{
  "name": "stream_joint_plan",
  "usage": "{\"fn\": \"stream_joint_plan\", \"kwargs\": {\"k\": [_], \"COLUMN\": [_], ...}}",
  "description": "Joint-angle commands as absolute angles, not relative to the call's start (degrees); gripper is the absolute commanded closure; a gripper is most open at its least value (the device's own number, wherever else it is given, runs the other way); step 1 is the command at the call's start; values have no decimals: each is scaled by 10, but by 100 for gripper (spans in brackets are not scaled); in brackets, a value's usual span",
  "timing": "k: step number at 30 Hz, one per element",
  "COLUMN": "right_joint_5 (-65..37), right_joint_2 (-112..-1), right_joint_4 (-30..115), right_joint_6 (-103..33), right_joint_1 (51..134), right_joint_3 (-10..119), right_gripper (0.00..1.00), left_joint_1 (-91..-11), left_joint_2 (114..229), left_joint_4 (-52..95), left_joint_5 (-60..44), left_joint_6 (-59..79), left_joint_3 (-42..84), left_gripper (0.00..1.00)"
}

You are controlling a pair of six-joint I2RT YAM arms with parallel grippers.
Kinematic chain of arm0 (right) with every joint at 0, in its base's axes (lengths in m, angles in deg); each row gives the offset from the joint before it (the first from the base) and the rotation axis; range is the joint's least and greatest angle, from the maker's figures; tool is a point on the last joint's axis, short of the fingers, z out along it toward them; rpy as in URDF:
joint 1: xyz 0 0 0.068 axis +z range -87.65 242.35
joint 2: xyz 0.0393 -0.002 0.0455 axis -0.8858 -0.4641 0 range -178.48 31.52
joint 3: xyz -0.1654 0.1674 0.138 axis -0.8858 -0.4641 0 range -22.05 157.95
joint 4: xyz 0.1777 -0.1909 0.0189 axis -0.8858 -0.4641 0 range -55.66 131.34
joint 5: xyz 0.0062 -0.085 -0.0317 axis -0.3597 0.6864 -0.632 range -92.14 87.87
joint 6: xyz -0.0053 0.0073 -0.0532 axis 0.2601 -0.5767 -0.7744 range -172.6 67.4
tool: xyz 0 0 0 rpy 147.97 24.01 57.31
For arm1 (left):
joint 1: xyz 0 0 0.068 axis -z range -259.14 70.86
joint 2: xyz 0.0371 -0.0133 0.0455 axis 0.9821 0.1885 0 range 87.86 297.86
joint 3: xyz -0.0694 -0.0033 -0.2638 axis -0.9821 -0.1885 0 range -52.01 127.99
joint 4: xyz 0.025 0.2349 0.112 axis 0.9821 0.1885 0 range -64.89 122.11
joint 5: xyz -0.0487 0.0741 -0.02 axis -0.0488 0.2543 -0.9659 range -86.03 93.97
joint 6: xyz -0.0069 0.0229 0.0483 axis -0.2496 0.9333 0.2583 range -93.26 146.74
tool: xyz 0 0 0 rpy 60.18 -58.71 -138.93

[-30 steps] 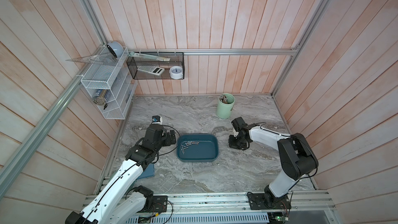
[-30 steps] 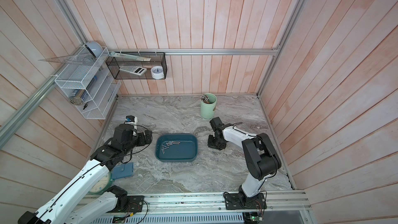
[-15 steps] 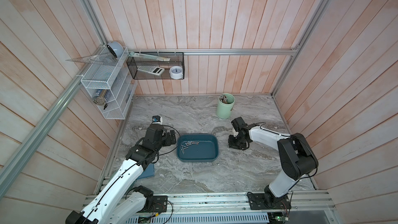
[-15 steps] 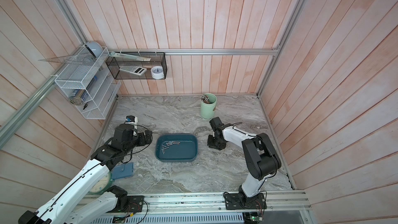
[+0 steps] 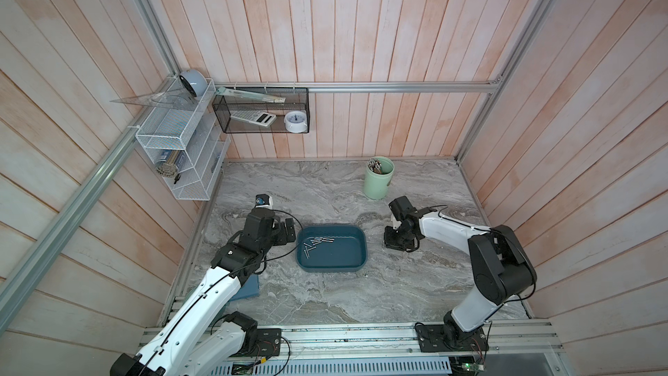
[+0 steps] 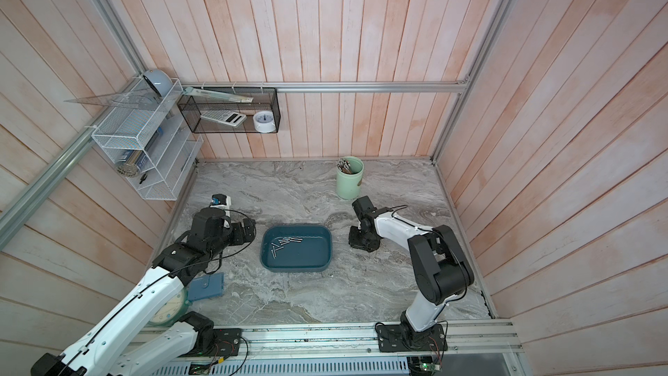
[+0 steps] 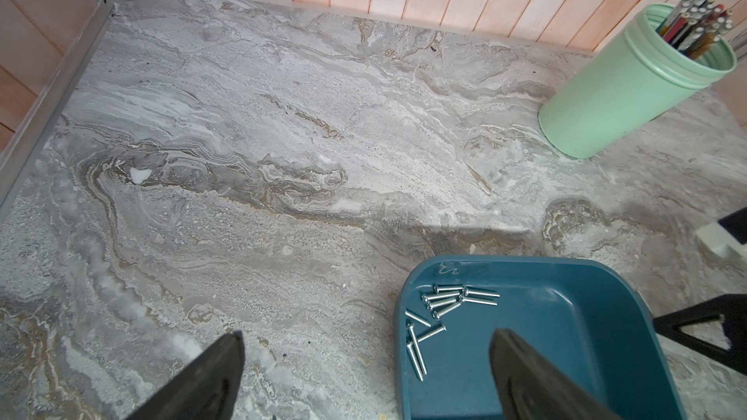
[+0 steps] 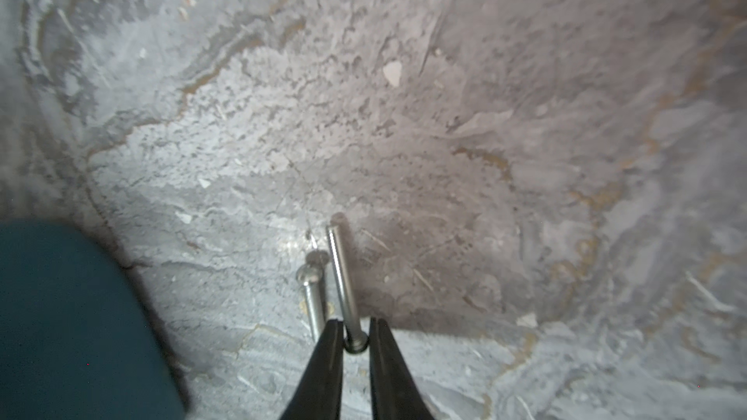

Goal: Take out the screws from the storage box
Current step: Place the screw at the center of the board.

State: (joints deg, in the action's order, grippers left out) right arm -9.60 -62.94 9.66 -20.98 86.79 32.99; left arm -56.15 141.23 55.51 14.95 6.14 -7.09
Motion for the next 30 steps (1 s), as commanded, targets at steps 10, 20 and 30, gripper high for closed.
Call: {"fn": "stream_joint_plan", "kwargs": {"k": [10, 20, 30], "right_joint_5": [-102, -66, -100], "right_joint_2": [-515, -569, -525], "right_joint_4": [89, 35, 89], "right_joint_6": [-247, -224, -185], "right_joint_1": [868, 868, 873], "right_joint_3": [315, 303, 202], "right_gripper": [78, 78, 69], "left_joint_1": [-564, -564, -564], "left_joint_2": [1414, 1411, 1416], "left_joint_4": [543, 544, 542], "left_joint_5": [157, 157, 152], "left_joint_6": [60, 60, 60], "left_joint_3": [-76, -77, -78], "left_gripper": [0, 0, 0]}}
